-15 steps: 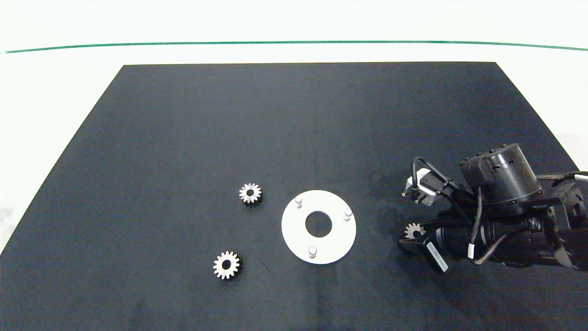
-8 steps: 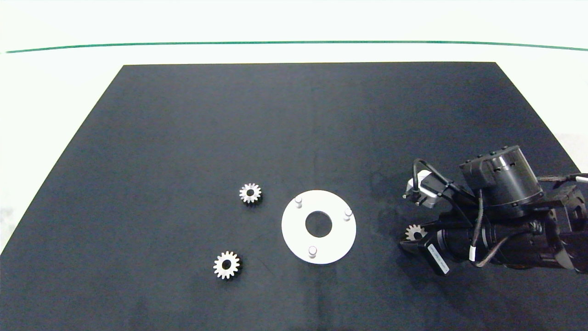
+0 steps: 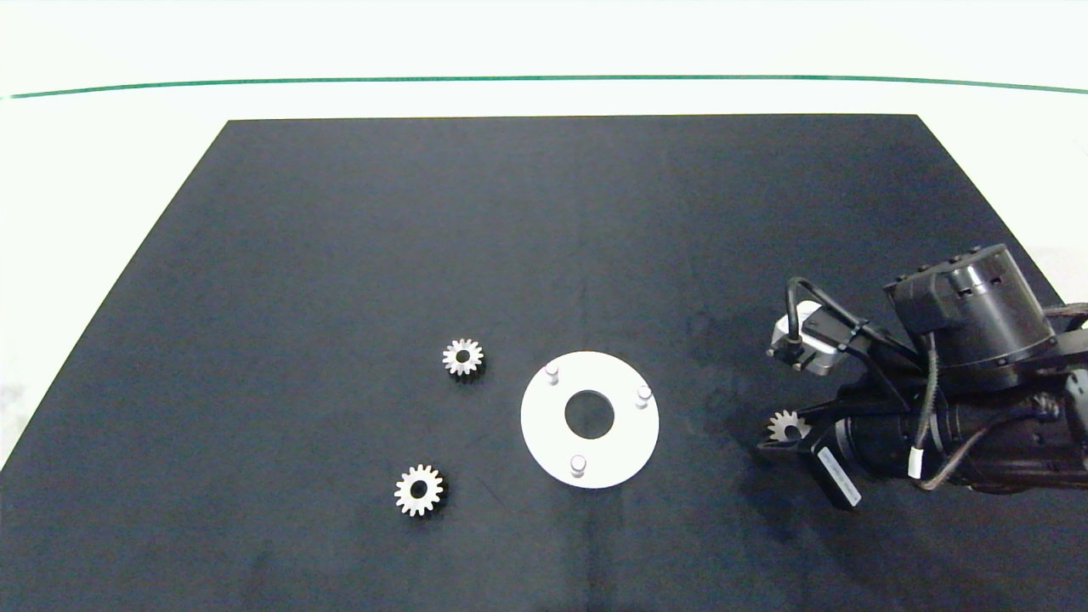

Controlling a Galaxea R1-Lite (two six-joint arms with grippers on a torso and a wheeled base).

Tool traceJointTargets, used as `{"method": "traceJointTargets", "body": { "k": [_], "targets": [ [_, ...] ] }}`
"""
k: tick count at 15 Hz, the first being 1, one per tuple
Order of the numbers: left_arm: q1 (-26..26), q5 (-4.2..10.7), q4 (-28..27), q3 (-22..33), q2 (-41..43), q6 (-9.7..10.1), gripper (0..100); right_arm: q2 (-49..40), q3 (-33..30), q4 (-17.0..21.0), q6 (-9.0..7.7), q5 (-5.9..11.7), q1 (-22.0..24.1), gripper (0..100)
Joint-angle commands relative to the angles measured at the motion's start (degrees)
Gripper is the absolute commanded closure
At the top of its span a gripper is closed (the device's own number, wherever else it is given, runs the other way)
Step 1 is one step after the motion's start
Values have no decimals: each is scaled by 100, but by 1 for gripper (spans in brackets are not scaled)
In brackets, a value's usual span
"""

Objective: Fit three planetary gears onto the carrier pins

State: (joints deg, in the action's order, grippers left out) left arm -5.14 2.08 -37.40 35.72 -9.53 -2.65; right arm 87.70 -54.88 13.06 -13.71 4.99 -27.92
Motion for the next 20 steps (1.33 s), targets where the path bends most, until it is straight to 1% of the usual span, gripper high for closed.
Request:
{"method": "traceJointTargets", "body": {
  "k": [1,2,4,5,6,8,10,11,12,13,14,16,20],
  "targets": [
    [5,2,-22,5,-31,-17,0,-280,-611,426,-17,11,-258,81],
    [22,2,-22,-3,-49,-34,0,-262,-752,435,-17,81,-390,81],
    [31,2,-22,5,-49,-113,0,-183,-1007,452,-26,345,-654,81],
    [31,2,-22,5,-57,-166,0,-16,-1156,461,-26,433,-768,81],
    [31,2,-22,5,-57,-175,0,107,-1279,487,-26,539,-856,81],
    [31,2,-22,-3,-57,-175,0,380,-1482,496,-17,618,-996,81],
    [31,2,-22,5,-57,-175,0,608,-1666,505,-26,741,-1137,81],
    [31,2,-22,5,-57,-175,0,678,-1745,523,-26,749,-1155,81],
    [31,2,-22,5,-66,-184,0,801,-1991,725,-26,758,-1172,81],
    [31,2,-22,5,-75,-175,0,924,-2352,1076,-17,749,-1251,81],
    [31,2,-22,14,-75,-175,0,995,-2536,1226,-17,758,-1278,81],
    [22,2,-22,40,-84,-175,0,1153,-2809,1357,-17,785,-1330,81],
    [22,2,-22,49,-110,-184,0,1381,-2879,1375,-17,820,-1383,81]
  ]
}}
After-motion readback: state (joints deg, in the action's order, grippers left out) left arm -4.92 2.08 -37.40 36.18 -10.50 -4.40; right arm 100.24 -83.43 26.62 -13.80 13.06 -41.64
